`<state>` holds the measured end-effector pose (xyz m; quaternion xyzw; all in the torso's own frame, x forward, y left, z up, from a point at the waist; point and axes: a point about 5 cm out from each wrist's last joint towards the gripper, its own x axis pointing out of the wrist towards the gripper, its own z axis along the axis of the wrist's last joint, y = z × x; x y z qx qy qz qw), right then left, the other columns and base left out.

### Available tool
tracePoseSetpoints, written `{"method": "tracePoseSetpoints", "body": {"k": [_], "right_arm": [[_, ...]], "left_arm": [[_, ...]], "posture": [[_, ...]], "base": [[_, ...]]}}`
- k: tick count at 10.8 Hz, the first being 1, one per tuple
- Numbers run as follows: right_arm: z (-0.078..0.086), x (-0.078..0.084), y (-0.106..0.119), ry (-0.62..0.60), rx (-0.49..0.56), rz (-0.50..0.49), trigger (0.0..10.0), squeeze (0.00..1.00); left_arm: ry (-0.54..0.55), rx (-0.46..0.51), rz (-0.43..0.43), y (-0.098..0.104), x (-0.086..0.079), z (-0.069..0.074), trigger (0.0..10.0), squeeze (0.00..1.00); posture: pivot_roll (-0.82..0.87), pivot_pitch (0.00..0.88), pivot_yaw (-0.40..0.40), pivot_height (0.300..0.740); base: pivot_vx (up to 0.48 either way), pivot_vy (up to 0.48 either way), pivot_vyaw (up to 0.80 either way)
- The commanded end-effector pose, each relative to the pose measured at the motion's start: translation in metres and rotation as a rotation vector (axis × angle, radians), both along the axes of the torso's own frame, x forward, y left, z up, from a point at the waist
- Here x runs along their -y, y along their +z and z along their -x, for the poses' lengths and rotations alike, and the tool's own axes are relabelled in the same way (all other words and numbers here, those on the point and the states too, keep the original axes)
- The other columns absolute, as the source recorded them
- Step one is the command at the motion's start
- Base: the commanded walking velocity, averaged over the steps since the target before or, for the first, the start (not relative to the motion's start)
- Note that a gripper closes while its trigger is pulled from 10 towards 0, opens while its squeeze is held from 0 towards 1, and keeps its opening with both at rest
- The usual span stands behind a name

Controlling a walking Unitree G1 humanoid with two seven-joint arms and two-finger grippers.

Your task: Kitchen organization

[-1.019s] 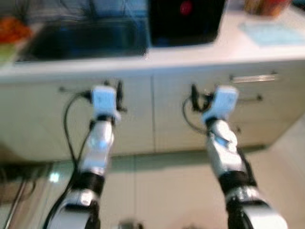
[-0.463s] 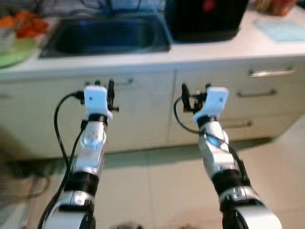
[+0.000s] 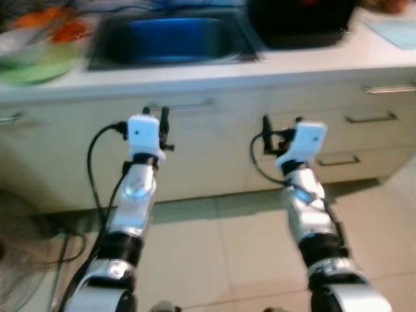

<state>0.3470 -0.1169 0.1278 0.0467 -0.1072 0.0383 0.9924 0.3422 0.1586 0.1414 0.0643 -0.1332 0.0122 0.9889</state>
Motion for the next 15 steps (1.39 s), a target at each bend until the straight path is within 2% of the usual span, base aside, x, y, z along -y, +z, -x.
{"method": "tracePoseSetpoints", "body": {"k": [1,6,9,15], "right_arm": [[-0.0029,0.0043,0.0081,-0.007,0.028,0.010,10.0,0.00],[-0.0032,0.0046,0.0077,-0.006,0.023,0.007,10.0,0.00],[-0.0026,0.0009,0.0102,0.046,0.048,0.042,10.0,0.00],[-0.0028,0.0002,0.0093,0.063,0.036,0.047,10.0,0.00]], "left_arm": [[0.003,0.013,0.012,0.0042,0.0016,-0.0008,10.0,0.00],[0.001,0.020,0.007,0.0053,0.0038,-0.0003,10.0,0.00],[-0.017,0.000,0.037,0.0034,0.0068,0.0002,10.0,0.00],[-0.033,-0.012,0.031,0.0008,0.0071,0.0018,10.0,0.00]], "posture": [[0.04,0.045,0.029,0.740],[0.05,0.043,0.029,0.740],[0.05,0.040,0.029,0.740],[0.05,0.049,0.033,0.740]], "base": [[0.000,0.480,0.00],[0.000,0.052,0.00],[0.000,0.000,0.58],[0.450,0.000,0.00]]}}
